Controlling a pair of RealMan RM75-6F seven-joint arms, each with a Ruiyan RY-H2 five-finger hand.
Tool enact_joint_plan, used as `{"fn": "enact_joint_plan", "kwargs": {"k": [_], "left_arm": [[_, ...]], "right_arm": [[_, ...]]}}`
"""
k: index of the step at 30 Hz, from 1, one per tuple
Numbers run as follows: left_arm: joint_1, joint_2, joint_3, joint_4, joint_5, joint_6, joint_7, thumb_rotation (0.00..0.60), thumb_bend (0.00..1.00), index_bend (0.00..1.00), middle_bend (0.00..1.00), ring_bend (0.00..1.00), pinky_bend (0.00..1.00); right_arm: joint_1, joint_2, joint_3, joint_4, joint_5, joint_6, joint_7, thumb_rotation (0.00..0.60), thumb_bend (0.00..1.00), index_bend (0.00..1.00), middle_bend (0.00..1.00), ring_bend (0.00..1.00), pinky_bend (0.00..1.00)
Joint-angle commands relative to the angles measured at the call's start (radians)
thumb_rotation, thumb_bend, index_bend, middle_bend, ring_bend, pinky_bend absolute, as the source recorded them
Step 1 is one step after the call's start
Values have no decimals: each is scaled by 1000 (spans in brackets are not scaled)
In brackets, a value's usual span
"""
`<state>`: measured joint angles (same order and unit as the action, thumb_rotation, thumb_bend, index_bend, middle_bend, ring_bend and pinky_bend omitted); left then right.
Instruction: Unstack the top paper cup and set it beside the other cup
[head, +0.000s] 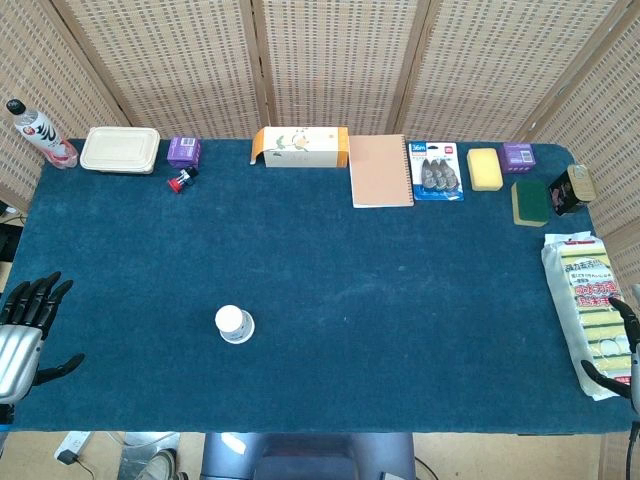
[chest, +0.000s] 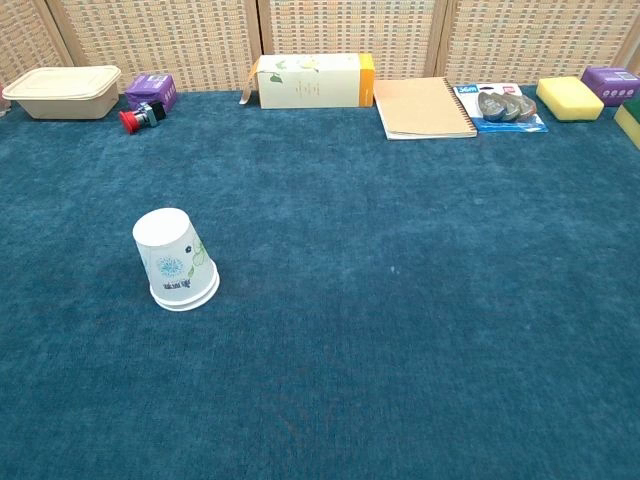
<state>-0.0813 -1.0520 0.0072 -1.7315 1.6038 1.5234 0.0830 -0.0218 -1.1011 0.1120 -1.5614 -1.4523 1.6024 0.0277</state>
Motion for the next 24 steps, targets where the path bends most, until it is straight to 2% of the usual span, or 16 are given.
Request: {"fn": "enact_joint_plan", "kwargs": {"k": [1,7,11,18,24], "left_arm": [[-1,1,1,-1,-2,-5,0,600,122,0,0,0,18],[-27,-1,0,-12,-4,-53,3,600,121,0,0,0,18],[-73,-2,-10,-37,-14,-125,6,600,120,0,0,0,18],[-219,11,-46,-103,-74,-358,11,600,121,0,0,0,18],[-322,-11,-91,-150,-203,-509,90,600,121,0,0,0,19]], "right_arm": [[-1,5,1,-5,4,-4,8,600,41,161,24,0,0],[-4,14,2,-14,13,-11,26,600,41,161,24,0,0],[-5,20,1,-18,12,-12,36,600,41,161,24,0,0],[-9,30,3,-22,9,-9,63,600,41,161,24,0,0],[-8,35,4,-17,13,-17,77,600,41,161,23,0,0]]}}
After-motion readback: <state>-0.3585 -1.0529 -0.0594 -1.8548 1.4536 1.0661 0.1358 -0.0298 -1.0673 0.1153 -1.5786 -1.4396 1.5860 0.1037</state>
